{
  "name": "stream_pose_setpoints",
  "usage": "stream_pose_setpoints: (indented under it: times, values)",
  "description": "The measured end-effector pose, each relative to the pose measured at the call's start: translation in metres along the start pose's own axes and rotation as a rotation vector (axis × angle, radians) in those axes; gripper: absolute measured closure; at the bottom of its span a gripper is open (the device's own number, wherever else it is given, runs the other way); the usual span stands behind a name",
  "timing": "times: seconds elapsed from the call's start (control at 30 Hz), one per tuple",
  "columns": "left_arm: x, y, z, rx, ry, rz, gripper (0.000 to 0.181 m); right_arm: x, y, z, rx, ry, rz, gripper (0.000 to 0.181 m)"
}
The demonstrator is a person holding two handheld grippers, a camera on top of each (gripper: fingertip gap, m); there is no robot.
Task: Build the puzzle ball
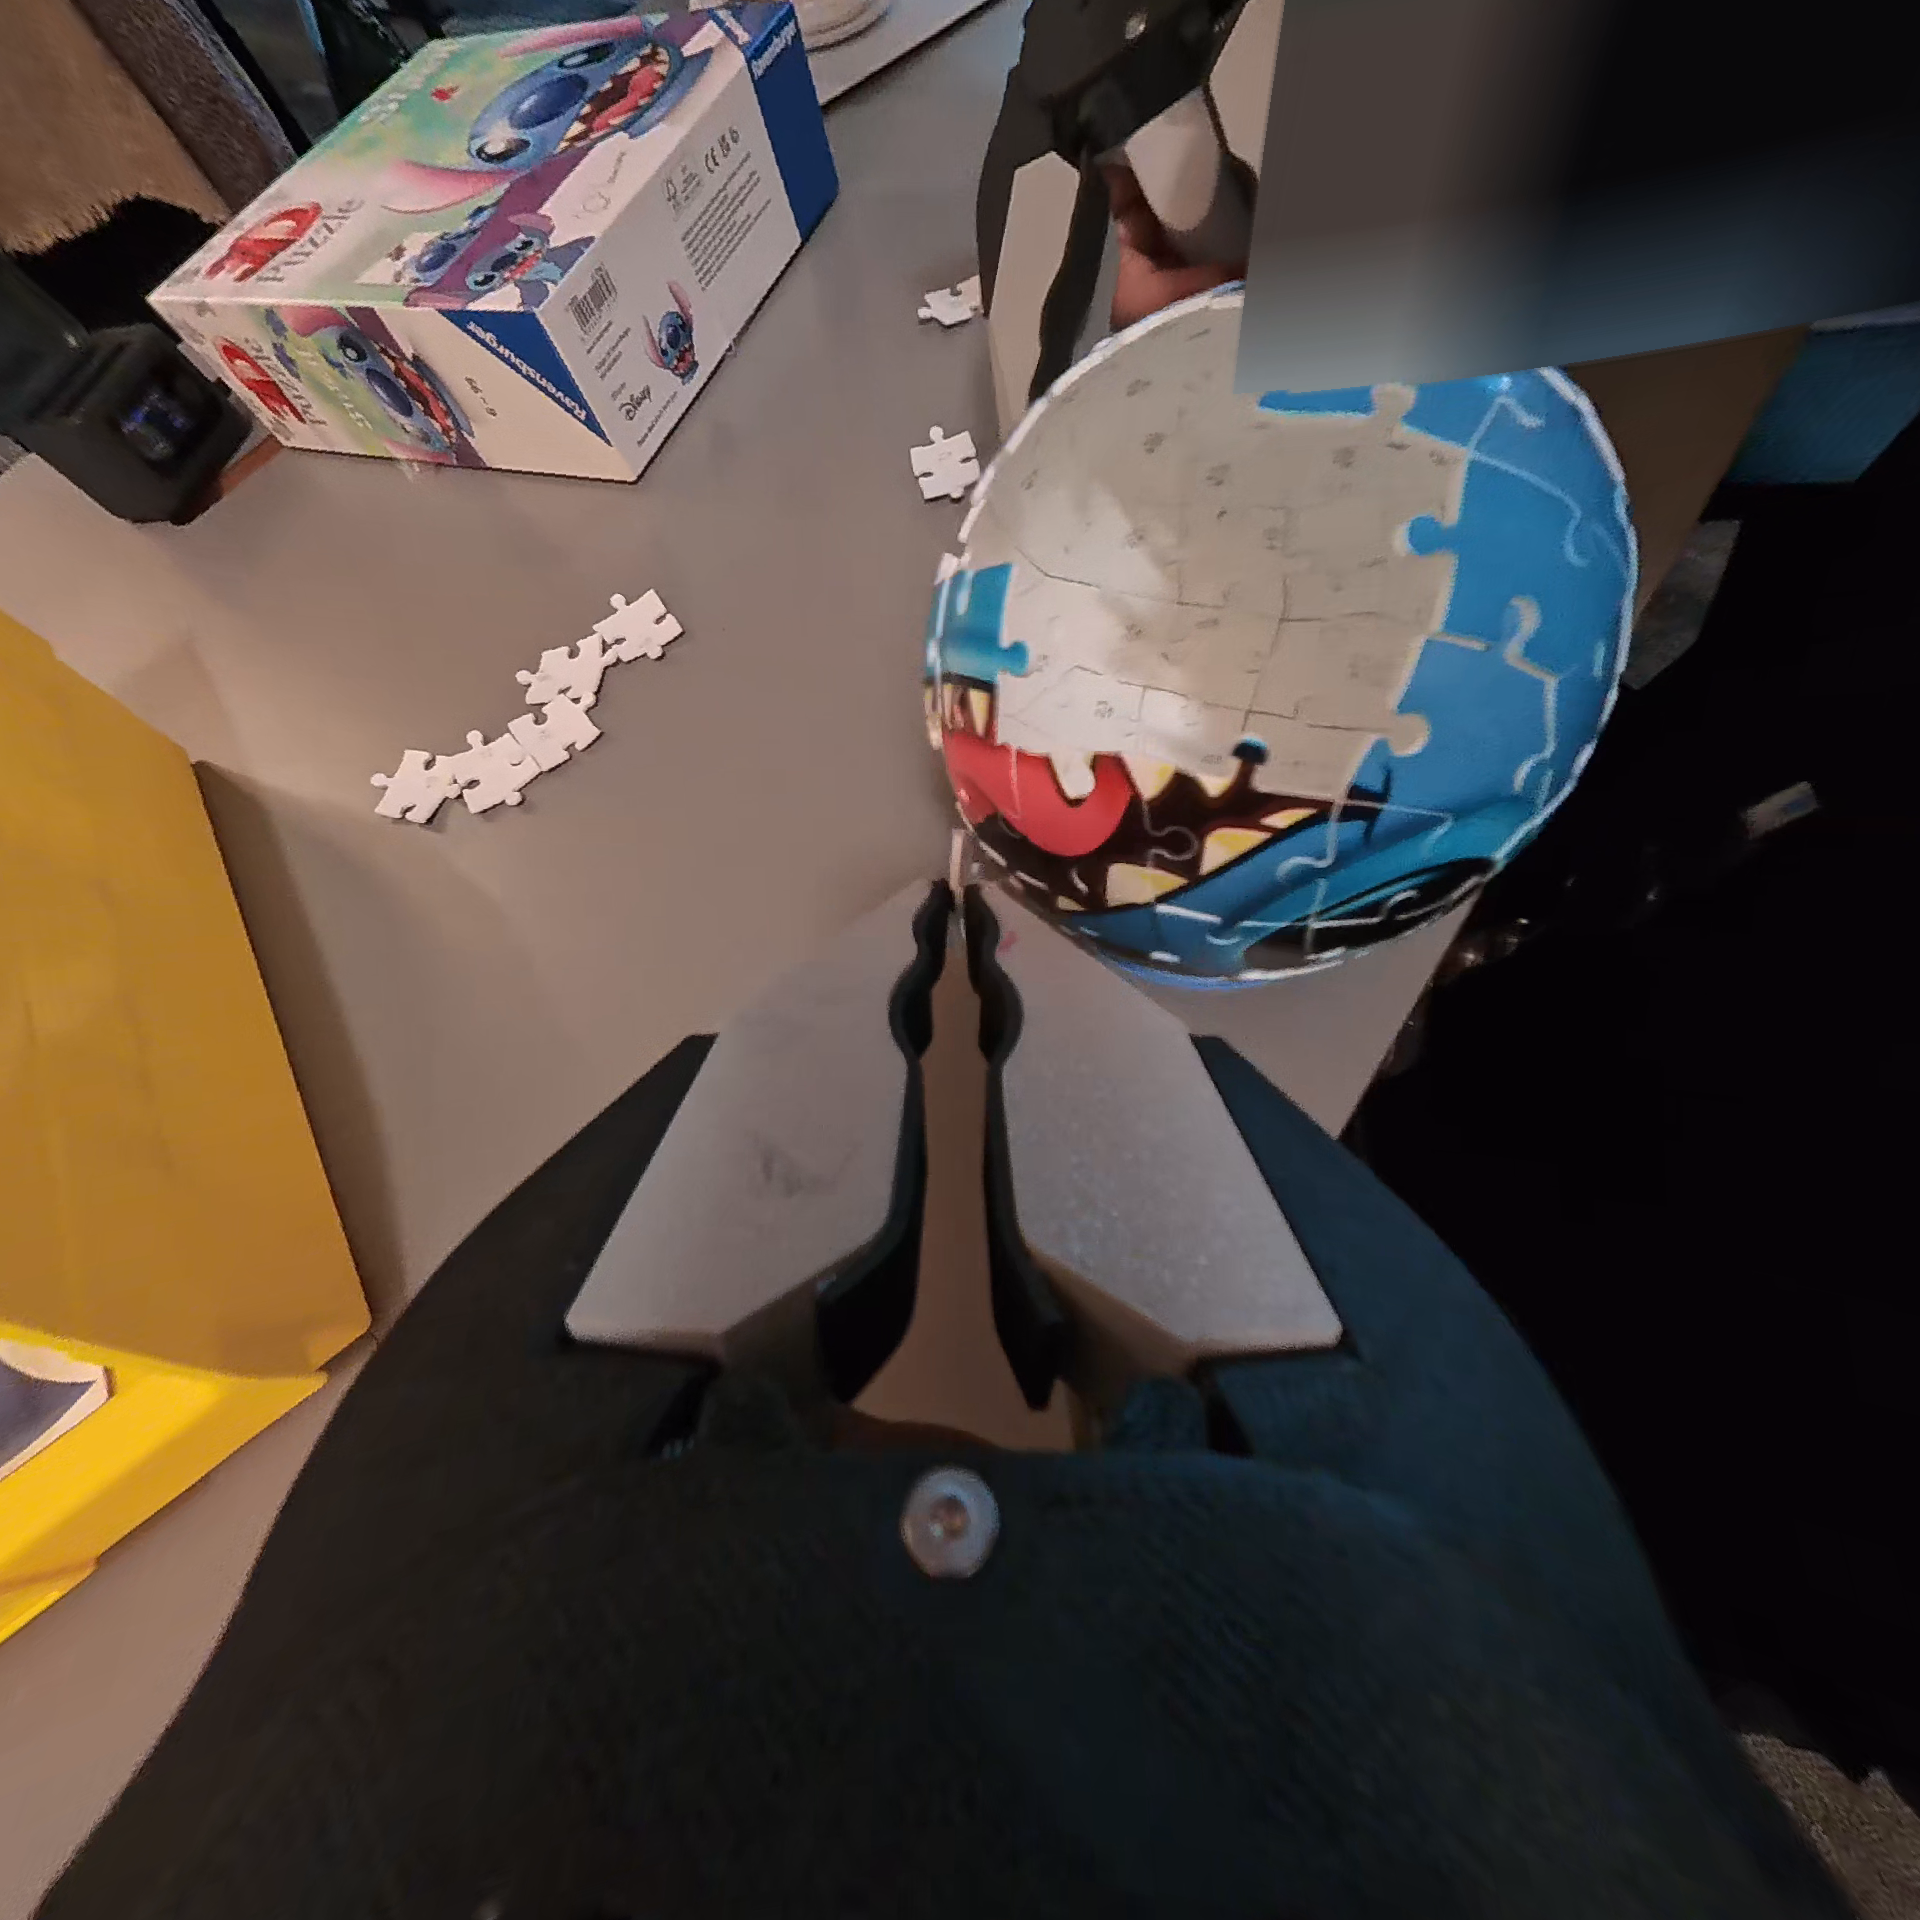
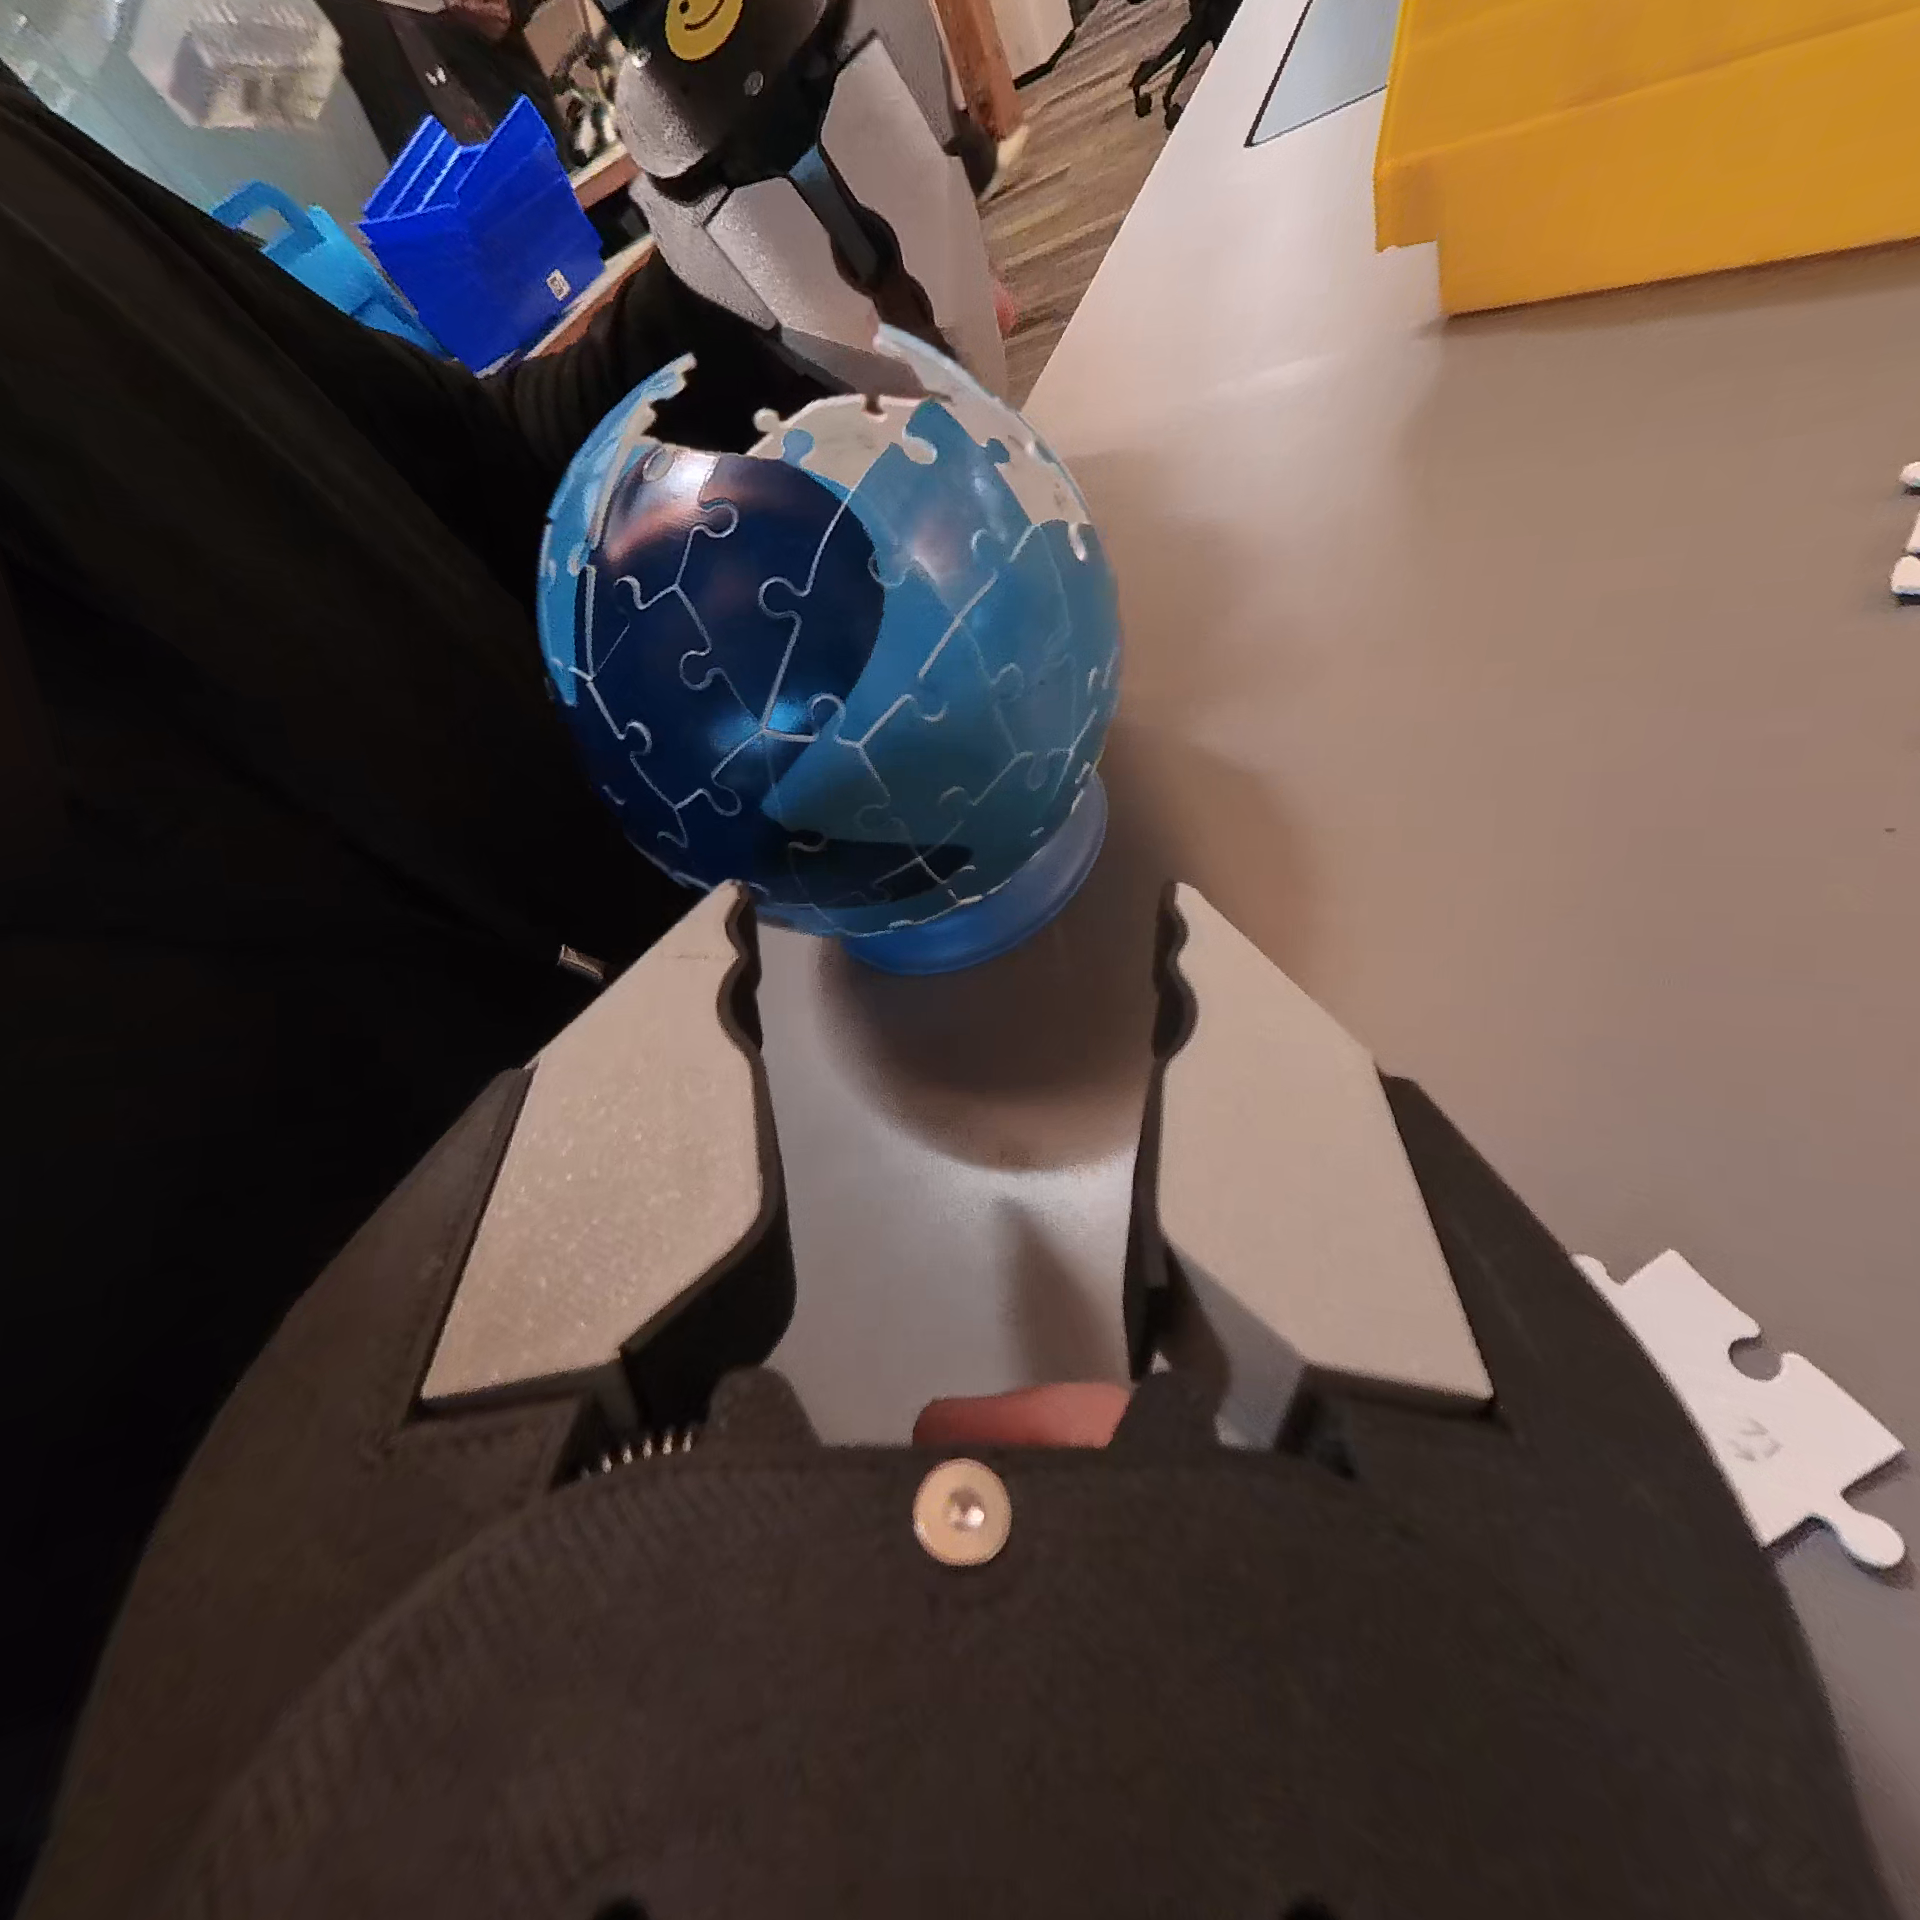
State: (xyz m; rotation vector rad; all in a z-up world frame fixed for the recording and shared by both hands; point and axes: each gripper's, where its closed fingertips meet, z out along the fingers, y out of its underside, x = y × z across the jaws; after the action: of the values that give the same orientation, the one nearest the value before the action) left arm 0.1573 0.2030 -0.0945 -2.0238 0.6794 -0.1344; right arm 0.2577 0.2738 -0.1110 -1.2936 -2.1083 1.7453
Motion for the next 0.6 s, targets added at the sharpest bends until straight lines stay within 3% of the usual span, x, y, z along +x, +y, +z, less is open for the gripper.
stream_pose_setpoints:
  times: [0.13, 0.27, 0.4, 0.5, 0.6]
  values:
    - [0.003, 0.0, -0.001, -0.009, 0.002, 0.005, 0.181, 0.003, 0.001, -0.002, -0.001, 0.0, 0.004, 0.108]
    - [-0.015, 0.0, -0.007, -0.03, -0.042, 0.018, 0.181, 0.005, -0.002, -0.004, 0.003, -0.003, -0.009, 0.108]
    - [-0.039, -0.031, -0.013, -0.011, -0.081, 0.022, 0.181, 0.01, -0.013, -0.008, 0.001, -0.013, -0.039, 0.109]
    - [-0.041, -0.064, -0.008, 0.013, -0.049, 0.008, 0.181, 0.017, -0.028, -0.012, 0.011, -0.022, -0.073, 0.11]
    - [-0.038, -0.079, 0.006, -0.021, -0.045, 0.08, 0.181, 0.025, -0.046, -0.015, 0.033, -0.043, -0.096, 0.111]
